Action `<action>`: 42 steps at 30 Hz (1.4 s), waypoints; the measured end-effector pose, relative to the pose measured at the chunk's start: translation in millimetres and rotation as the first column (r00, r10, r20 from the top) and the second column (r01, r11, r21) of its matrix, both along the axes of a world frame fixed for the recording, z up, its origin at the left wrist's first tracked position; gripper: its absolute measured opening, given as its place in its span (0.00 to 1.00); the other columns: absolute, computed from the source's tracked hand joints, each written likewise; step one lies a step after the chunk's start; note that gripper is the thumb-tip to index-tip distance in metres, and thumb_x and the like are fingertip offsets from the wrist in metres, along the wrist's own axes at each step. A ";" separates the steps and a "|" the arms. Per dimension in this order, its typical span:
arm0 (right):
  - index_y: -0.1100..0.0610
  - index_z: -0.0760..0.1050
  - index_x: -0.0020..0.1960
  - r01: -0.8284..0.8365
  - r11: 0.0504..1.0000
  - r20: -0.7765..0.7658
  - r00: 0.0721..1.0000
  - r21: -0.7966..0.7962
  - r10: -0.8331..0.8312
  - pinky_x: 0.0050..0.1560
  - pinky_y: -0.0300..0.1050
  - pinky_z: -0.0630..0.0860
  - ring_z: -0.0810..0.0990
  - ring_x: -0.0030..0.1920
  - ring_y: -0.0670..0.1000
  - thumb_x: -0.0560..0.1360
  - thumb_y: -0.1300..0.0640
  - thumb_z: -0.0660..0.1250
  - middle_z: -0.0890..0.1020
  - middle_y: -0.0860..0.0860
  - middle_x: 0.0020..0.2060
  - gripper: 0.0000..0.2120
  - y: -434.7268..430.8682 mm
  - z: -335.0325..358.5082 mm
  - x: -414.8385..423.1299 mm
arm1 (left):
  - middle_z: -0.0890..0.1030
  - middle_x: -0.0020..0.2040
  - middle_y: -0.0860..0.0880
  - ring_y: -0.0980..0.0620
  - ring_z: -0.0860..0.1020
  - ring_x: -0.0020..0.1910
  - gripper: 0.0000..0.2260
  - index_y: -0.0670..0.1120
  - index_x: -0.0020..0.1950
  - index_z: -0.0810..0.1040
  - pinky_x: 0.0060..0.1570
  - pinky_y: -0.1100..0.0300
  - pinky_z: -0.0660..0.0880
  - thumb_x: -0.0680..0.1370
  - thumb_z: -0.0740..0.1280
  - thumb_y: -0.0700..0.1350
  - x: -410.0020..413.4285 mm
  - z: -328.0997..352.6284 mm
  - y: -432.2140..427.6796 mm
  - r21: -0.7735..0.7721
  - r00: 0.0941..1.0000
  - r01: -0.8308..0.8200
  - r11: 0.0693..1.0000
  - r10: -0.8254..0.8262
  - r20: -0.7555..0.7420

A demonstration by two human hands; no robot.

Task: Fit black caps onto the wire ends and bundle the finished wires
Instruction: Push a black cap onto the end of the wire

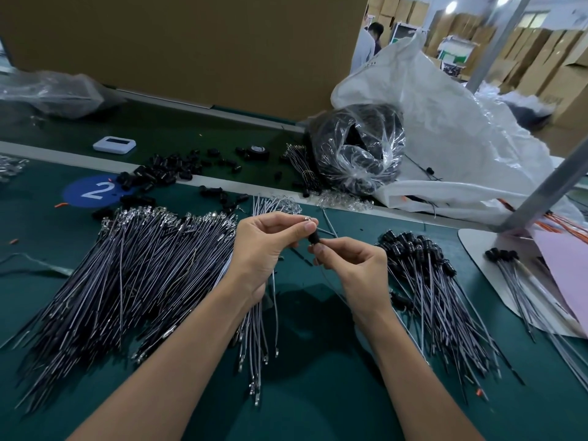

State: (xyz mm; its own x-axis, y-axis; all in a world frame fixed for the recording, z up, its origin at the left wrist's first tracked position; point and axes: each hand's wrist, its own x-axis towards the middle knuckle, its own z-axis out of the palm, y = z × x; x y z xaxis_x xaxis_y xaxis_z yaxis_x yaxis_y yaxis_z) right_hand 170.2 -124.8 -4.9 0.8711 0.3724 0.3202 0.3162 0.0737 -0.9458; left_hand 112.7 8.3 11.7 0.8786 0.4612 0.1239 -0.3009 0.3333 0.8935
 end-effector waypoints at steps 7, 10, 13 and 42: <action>0.62 0.84 0.42 -0.027 1.000 -0.001 1.000 0.005 0.027 0.37 0.33 0.74 0.80 0.32 0.44 0.70 0.69 0.74 0.84 0.52 0.31 0.04 0.3 1.6 -1.6 | 0.86 0.41 0.44 0.50 0.82 0.42 0.12 0.47 0.36 0.87 0.39 0.67 0.76 0.56 0.79 0.49 -1.5 -0.1 0.1 -0.005 1.000 -0.005 1.000 0.005 0.001; 0.61 0.84 0.42 -0.045 0.999 -0.008 0.999 0.003 0.045 0.38 0.33 0.75 0.81 0.33 0.44 0.70 0.69 0.74 0.85 0.52 0.32 0.05 -0.4 1.9 -1.4 | 0.86 0.42 0.44 0.49 0.80 0.44 0.13 0.48 0.36 0.87 0.40 0.64 0.74 0.55 0.78 0.50 -2.2 -0.7 -0.6 -0.010 1.000 -0.001 1.000 0.001 -0.006; 0.62 0.84 0.42 -0.054 0.999 -0.017 0.998 -0.001 0.054 0.38 0.34 0.75 0.81 0.33 0.46 0.70 0.69 0.74 0.85 0.53 0.32 0.04 0.8 1.1 -1.3 | 0.86 0.42 0.45 0.52 0.80 0.42 0.11 0.48 0.36 0.86 0.40 0.63 0.72 0.57 0.78 0.50 -3.0 -1.6 -1.5 -0.024 1.000 0.011 1.000 -0.011 0.000; 0.59 0.83 0.41 -0.101 0.994 -0.057 0.993 -0.038 0.099 0.36 0.34 0.76 0.80 0.30 0.45 0.74 0.68 0.69 0.84 0.50 0.29 0.07 0.5 1.8 -0.2 | 0.86 0.46 0.43 0.52 0.83 0.39 0.20 0.42 0.56 0.80 0.39 0.64 0.78 0.65 0.77 0.40 -2.1 -6.8 -4.9 0.108 0.992 0.113 0.988 -0.106 -0.075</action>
State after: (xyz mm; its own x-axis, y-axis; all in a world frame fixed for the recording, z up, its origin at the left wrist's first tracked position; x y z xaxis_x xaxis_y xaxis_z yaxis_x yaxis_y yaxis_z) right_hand 170.0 -124.4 -3.0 0.8446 0.4705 0.2554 0.2564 0.0633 -0.9645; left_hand 110.7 3.4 4.8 0.9312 0.3485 0.1070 -0.2050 0.2578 0.9442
